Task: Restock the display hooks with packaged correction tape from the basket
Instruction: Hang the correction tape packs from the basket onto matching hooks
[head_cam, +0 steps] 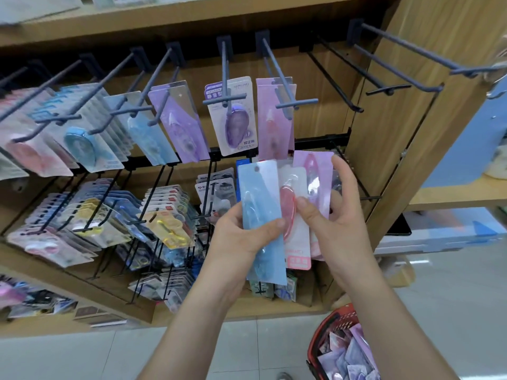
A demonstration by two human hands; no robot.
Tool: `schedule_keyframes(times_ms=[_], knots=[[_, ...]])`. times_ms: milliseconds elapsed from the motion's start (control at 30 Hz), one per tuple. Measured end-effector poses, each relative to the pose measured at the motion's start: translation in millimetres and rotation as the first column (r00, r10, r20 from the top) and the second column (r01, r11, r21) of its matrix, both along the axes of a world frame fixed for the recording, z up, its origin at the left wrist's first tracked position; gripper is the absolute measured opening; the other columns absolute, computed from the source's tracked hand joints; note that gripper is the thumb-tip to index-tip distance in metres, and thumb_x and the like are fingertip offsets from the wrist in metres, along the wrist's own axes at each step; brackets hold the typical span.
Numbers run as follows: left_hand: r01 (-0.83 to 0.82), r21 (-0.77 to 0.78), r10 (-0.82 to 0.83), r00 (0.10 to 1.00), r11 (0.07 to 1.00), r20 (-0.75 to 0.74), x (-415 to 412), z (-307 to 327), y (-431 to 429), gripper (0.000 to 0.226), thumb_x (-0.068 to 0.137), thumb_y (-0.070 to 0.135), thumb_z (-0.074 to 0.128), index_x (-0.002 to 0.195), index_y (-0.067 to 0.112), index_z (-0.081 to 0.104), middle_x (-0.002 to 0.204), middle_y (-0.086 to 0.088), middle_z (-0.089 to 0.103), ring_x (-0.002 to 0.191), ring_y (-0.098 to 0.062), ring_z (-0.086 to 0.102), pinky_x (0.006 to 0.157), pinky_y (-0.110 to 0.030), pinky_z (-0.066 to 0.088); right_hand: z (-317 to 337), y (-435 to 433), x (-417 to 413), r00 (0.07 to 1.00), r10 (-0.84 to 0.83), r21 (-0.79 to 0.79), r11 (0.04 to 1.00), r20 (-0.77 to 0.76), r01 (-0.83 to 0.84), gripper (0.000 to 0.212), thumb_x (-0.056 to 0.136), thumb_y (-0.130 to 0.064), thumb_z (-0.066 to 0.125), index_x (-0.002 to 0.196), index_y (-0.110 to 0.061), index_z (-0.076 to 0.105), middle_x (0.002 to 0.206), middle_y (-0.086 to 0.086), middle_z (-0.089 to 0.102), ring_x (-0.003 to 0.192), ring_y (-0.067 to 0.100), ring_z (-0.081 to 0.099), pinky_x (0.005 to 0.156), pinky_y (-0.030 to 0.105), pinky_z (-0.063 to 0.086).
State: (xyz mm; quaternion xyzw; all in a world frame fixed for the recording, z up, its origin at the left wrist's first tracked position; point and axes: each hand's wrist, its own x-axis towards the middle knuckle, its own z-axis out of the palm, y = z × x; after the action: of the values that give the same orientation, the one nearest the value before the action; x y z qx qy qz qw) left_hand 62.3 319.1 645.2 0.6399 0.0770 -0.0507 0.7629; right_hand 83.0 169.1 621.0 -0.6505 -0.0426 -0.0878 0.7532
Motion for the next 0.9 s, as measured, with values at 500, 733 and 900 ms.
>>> schedule_keyframes(times_ms=[500, 733, 900], knots=[[-0.126, 0.042, 0.122, 0.989, 0.991, 0.079, 3.2, -8.2, 29.8, 0.052, 0.077, -0.004, 0.077, 0.115, 0.024, 0.055, 0.099, 0.007, 0.073, 0.088, -0.013, 0.072, 0.070, -0.032, 0.059, 5.8, 0.4, -11.2, 0.977, 0.096, -0.015, 0.995, -0.191, -0.101, 0.080, 0.091, -0.006, 0.067, 0.153, -0.036, 0.027, 0.113, -0.003, 0.075, 0.109, 0.019, 0.069, 0.102, 0.052, 0.050], [0.047, 0.046, -0.050, 0.995, 0.998, 0.082, 3.6, -5.4, 63.4, 0.088, 0.048, 0.014, 0.089, 0.127, 0.024, 0.053, 0.102, 0.001, 0.074, 0.092, -0.020, 0.072, 0.069, -0.032, 0.058, 23.0, -22.2, -1.6, 0.986, 0.092, -0.345, 0.929, -0.136, -0.135, 0.046, 0.094, -0.027, 0.064, 0.136, -0.043, 0.051, 0.072, 0.001, 0.060, 0.059, 0.005, 0.053, 0.057, 0.023, 0.047], [0.151, 0.146, -0.162, 0.984, 0.978, 0.071, 12.2, 1.3, 76.7, 0.077, 0.040, 0.025, 0.086, 0.112, 0.022, 0.059, 0.093, 0.004, 0.074, 0.087, -0.015, 0.071, 0.069, -0.029, 0.057, 47.4, -33.0, 5.4, 0.905, 0.354, -0.639, 0.645, -0.237, -0.420, 0.071, 0.080, -0.021, 0.081, 0.137, -0.046, 0.047, 0.076, -0.007, 0.063, 0.066, 0.012, 0.061, 0.072, 0.029, 0.048]])
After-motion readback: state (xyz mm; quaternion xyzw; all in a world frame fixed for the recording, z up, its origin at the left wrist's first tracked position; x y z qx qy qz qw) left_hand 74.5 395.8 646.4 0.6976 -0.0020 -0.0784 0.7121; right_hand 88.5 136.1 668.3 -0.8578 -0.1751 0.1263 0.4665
